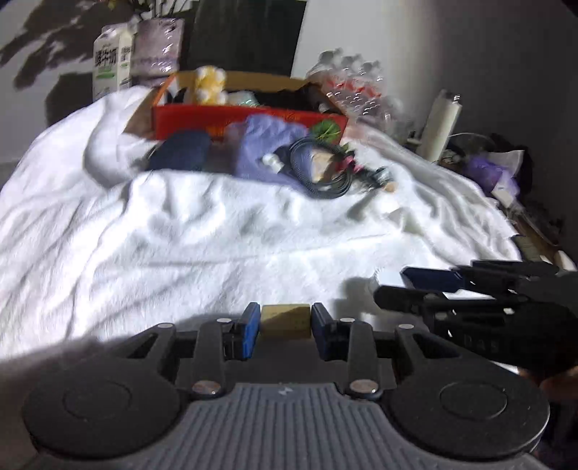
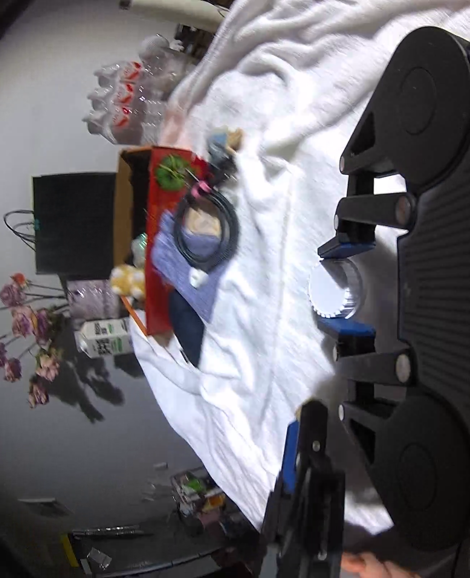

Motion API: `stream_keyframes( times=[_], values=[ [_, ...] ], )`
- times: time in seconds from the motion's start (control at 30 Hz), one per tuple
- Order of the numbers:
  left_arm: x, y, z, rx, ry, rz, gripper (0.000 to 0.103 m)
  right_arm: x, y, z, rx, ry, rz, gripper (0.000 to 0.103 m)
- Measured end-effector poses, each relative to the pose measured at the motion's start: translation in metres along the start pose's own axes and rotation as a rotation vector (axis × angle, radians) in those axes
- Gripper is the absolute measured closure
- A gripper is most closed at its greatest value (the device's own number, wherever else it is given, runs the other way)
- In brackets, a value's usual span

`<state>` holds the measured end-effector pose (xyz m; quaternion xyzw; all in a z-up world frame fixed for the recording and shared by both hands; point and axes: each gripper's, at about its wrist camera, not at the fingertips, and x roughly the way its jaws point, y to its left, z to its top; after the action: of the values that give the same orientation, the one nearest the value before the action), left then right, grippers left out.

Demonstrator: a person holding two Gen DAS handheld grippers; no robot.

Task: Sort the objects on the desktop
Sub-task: 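Grasp the yellow block with the left tool while the right tool grasps the white bottle cap, then carry the block and cap over the red box and open both tools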

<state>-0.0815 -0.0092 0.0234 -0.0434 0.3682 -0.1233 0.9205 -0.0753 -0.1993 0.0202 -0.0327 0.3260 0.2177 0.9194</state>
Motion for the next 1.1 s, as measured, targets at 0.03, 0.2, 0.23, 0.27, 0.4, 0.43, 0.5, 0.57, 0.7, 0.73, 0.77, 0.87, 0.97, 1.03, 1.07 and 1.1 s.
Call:
stream_keyframes(
  times=[0.03,0.2,0.23,0.27,0.4,0.43,0.5,0.57,0.7,0.73,0.77,0.87,0.97,1.03,1.07,1.1],
  values=[
    [0.003,0.001,-0.002,-0.018,-0.008,0.015,0.06,0.002,0.002,-0.002,-0.003,-0.004,-0.012,0.067],
    [0.001,-0.01,-0.008,0.023,-0.038,0.036,0.042,0.005,0.011,-0.004,-0.039,-0.009,-0.026,0.059],
    [0.001,-0.013,-0.01,0.043,-0.039,0.039,0.042,0.007,0.011,-0.005,-0.031,-0.011,-0.026,0.059],
    [0.002,-0.015,-0.011,0.056,-0.042,0.049,0.044,0.009,0.01,-0.006,-0.019,-0.017,-0.027,0.059],
    [0.0,-0.015,-0.013,0.05,-0.056,0.07,0.072,0.011,0.011,-0.006,0.009,-0.048,-0.042,0.064],
    [-0.002,-0.013,-0.013,0.035,-0.06,0.061,0.072,0.01,0.011,-0.006,0.011,-0.054,-0.04,0.064],
    [-0.01,-0.011,-0.011,0.016,-0.077,0.048,0.072,0.003,0.012,-0.004,0.024,-0.069,-0.025,0.064],
    [-0.019,-0.01,-0.007,0.002,-0.1,0.041,0.072,-0.006,0.011,-0.001,0.023,-0.094,-0.026,0.064],
    [-0.039,-0.002,0.019,-0.043,-0.162,-0.007,0.072,-0.029,-0.001,0.023,0.042,-0.169,-0.006,0.064],
    [-0.042,0.001,0.032,-0.05,-0.173,-0.025,0.072,-0.035,-0.006,0.033,0.043,-0.192,0.003,0.064],
    [-0.044,0.005,0.046,-0.052,-0.183,-0.032,0.072,-0.041,-0.011,0.045,0.035,-0.215,0.008,0.064],
    [-0.05,0.014,0.103,-0.041,-0.243,-0.026,0.072,-0.053,-0.03,0.09,0.019,-0.294,0.008,0.064],
    [-0.04,0.021,0.172,-0.032,-0.276,-0.051,0.072,-0.049,-0.044,0.145,-0.035,-0.35,-0.031,0.064],
    [-0.016,0.023,0.217,-0.024,-0.266,-0.044,0.072,-0.035,-0.057,0.186,-0.055,-0.366,-0.03,0.064],
    [0.001,0.025,0.239,-0.017,-0.249,-0.037,0.072,-0.024,-0.066,0.207,-0.046,-0.356,-0.021,0.064],
    [0.02,0.027,0.258,-0.004,-0.239,-0.019,0.072,-0.009,-0.075,0.228,-0.029,-0.342,-0.01,0.064]
  ],
)
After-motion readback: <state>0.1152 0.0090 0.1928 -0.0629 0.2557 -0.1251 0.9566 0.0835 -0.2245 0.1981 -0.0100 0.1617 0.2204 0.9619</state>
